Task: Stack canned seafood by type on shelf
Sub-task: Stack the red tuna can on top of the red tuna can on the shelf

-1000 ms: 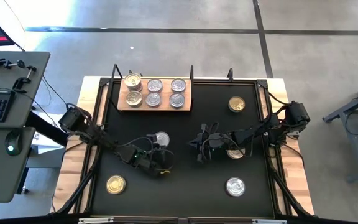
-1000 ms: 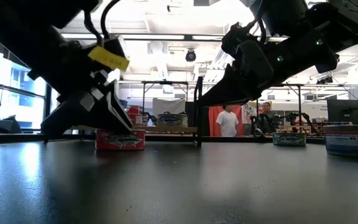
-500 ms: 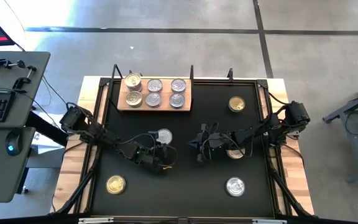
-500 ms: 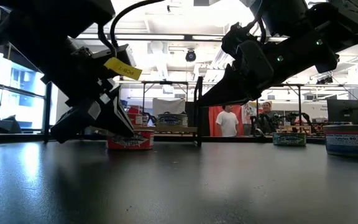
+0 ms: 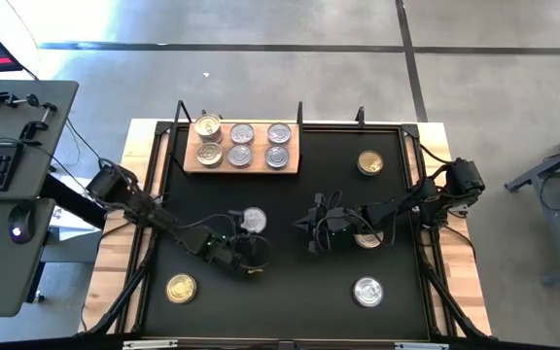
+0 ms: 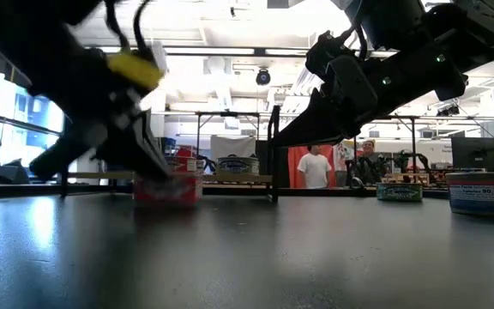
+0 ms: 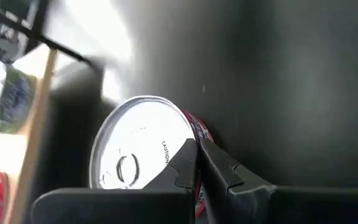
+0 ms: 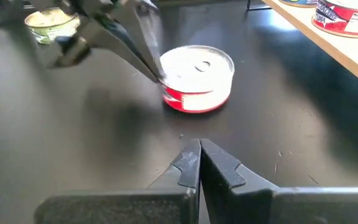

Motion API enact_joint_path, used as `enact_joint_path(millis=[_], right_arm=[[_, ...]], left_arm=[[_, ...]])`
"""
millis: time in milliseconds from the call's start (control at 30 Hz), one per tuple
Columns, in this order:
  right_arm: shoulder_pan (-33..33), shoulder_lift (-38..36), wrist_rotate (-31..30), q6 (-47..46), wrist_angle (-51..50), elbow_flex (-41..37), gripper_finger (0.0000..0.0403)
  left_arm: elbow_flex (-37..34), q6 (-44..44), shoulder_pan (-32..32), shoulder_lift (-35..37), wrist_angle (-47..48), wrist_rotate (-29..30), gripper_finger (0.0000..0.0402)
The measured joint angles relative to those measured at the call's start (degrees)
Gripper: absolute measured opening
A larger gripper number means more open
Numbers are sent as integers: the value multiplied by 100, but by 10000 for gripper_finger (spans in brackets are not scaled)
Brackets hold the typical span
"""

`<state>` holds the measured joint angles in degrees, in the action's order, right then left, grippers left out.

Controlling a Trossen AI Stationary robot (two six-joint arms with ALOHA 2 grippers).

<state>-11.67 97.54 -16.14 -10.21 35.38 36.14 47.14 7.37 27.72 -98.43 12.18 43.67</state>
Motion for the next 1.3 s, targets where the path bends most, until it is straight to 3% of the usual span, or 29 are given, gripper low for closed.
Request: enact_joint_path(millis=[267, 500, 700, 833, 1000, 1167, 1300], right_arm=[[1, 0, 0, -1, 0, 0, 0], [1, 2, 0, -2, 0, 0, 0], [-1, 0, 0, 10, 0, 0, 0], [1, 2, -1, 12, 0, 0, 0], [-1, 0, 0, 12, 0, 0, 0], [3, 2, -1, 14, 0, 0, 0], [3, 1, -2, 14, -1, 0, 0]], left_arm=[[22, -6, 176, 606, 130, 619, 0], [23, -141, 203, 1150, 191, 806, 0], [23, -750, -136, 1853, 146, 1044, 0], [25, -1369, -976, 2408, 156, 432, 0], [27, -2204, -2622, 2789, 40, -657, 0], [27, -2929, -4338, 2598, -354, -2055, 0], [27, -3424, -5233, 2251, -620, -2392, 0]])
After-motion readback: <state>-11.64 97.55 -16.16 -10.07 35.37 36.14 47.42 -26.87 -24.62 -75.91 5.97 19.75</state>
